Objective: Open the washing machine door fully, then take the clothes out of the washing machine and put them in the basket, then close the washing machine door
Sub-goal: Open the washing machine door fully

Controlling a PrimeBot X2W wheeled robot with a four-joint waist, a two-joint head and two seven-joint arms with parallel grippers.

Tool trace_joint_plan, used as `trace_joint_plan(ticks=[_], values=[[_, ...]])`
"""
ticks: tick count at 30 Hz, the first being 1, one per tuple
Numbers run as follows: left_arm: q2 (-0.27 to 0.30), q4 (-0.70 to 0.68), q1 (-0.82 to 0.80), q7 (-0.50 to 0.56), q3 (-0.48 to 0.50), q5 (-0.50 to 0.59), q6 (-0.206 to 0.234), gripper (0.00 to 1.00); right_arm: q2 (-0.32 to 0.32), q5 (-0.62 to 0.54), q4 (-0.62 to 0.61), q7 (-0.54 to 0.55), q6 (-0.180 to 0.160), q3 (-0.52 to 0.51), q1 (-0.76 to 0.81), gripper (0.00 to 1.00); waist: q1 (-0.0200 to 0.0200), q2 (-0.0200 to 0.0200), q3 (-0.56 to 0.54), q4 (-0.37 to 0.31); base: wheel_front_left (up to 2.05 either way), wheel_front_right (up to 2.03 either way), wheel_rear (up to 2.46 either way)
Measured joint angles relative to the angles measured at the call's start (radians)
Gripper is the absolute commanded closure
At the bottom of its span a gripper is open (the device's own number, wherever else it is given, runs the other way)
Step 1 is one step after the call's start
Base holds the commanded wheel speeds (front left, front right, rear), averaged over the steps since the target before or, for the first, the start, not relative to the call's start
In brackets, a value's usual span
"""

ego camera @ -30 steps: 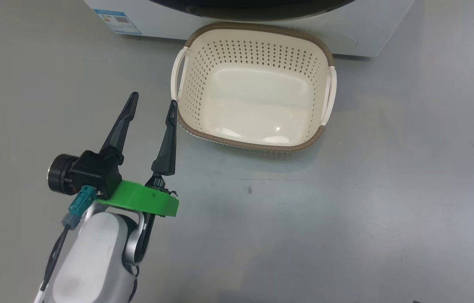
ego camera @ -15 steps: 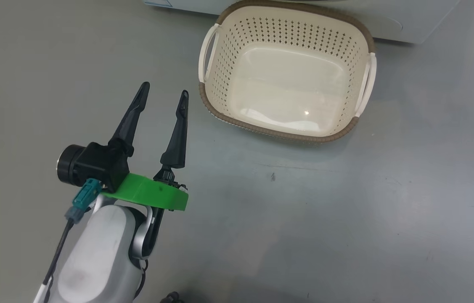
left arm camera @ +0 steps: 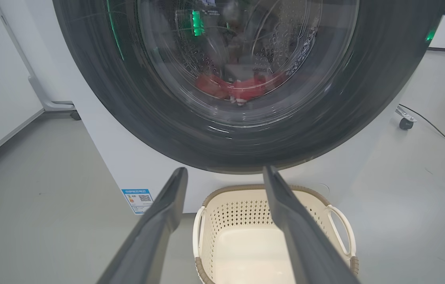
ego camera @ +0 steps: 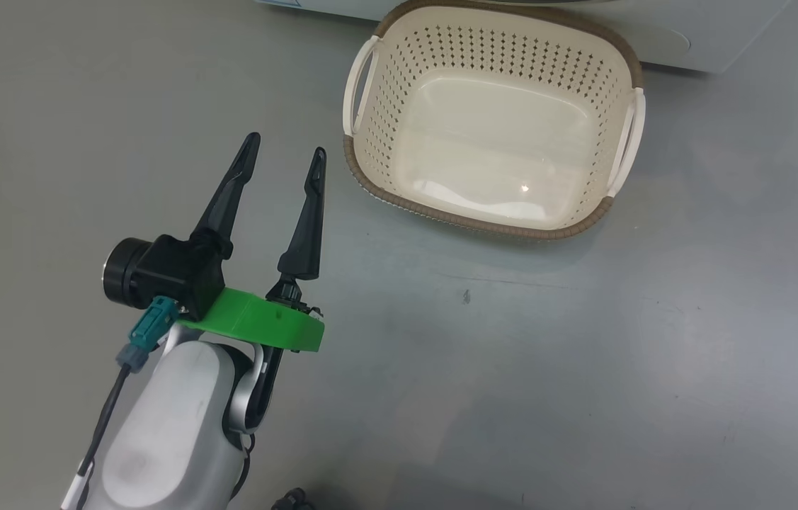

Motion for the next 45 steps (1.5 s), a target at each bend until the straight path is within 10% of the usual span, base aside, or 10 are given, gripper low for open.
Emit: trace_joint_plan(ticks=[45], values=[[0.0,0.087,0.056,0.0,0.002,0.007,0.01,0.0,0.058,0.111,0.075,0.353,0.134,0.106,0.257,1.0,-0.0001,0.0,-0.192,-0.049,0.0,0.0,0.0]])
